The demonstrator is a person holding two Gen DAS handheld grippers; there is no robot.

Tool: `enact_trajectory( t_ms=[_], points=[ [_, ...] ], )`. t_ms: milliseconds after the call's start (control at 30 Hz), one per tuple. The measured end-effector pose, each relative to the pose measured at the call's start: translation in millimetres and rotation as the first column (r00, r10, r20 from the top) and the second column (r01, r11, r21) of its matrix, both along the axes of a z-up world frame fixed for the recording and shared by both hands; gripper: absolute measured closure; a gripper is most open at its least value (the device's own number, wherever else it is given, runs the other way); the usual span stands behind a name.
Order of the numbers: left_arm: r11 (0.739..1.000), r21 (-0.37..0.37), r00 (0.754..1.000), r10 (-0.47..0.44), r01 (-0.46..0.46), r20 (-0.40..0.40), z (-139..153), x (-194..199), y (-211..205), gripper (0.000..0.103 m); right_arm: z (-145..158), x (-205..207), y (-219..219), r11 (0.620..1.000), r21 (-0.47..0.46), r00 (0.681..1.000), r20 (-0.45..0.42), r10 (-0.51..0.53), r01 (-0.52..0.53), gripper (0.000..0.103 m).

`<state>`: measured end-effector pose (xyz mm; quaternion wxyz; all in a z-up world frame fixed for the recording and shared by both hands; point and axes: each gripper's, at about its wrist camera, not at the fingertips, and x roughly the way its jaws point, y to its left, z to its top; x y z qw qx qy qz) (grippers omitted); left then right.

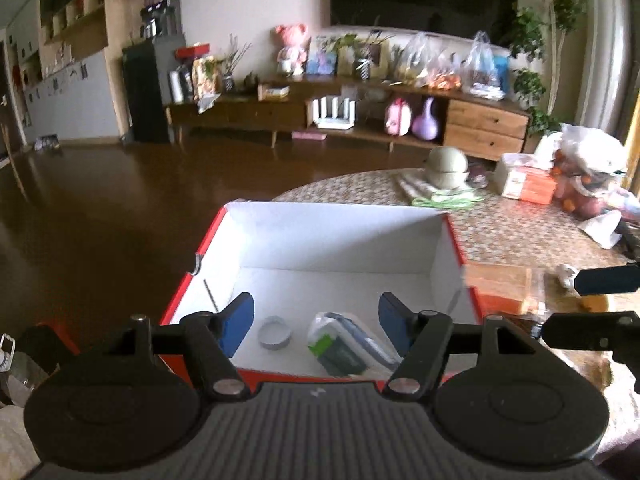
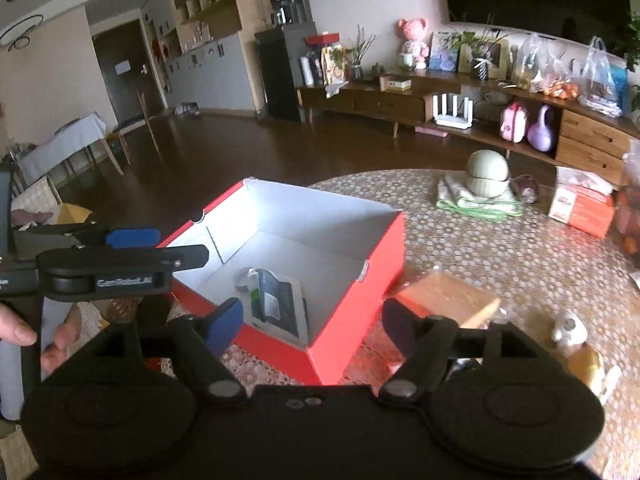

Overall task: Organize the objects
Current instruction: 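Withdraw both open tools from the box back over the table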

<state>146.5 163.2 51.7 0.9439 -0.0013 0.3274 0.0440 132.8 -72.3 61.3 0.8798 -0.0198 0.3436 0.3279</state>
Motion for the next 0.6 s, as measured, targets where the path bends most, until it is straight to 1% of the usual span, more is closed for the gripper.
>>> enact_trajectory(
  t_ms=[100, 200, 333, 367, 400, 433, 500, 600],
  points=[
    [1.000, -0.013, 0.999, -0.019, 0.020, 0.026, 4.2, -15.9, -13.7, 0.028, 0.6, -10.4, -20.4, 1.000, 0.023, 1.000, 0.002, -0.016, 0.016, 0.020],
    [0.999, -0.026, 0.998, -0.037, 0.038, 0.042, 6.8, -29.1, -28.0, 0.027, -0.5, -19.8, -38.5, 0.999, 0.042, 1.000, 0.002, -0.029, 0.029, 0.018],
    [0.997, -0.043, 0.996, -0.056, 0.059, 0.062, 7.8, -45.1, -49.6, 0.027, -5.4, -34.1, -61.1, 0.996, 0.054, 0.998, 0.018, -0.066, 0.065, 0.009],
    [0.997, -0.049, 0.996, -0.063, 0.067, 0.069, 7.3, -48.3, -54.5, 0.025, -7.7, -37.4, -68.8, 0.995, 0.059, 0.997, 0.019, -0.079, 0.078, 0.005],
    [0.996, -0.056, 0.995, -0.071, 0.075, 0.074, 6.5, -51.7, -60.1, 0.020, -9.1, -39.9, -75.2, 0.994, 0.060, 0.996, 0.021, -0.092, 0.091, 0.004],
    [0.995, -0.061, 0.994, -0.078, 0.083, 0.080, 5.3, -55.2, -65.5, 0.020, -9.6, -41.7, -79.6, 0.993, 0.060, 0.994, 0.023, -0.103, 0.101, 0.003],
    [0.993, -0.063, 0.992, -0.098, 0.104, 0.085, 1.9, -60.9, -77.6, 0.019, -12.1, -47.3, -93.3, 0.990, 0.060, 0.991, 0.030, -0.129, 0.127, 0.001],
    [0.990, -0.063, 0.989, -0.124, 0.130, 0.084, -4.7, -67.2, -95.2, 0.019, -17.5, -53.7, -113.7, 0.984, 0.054, 0.985, 0.037, -0.170, 0.168, 0.001]
  ],
)
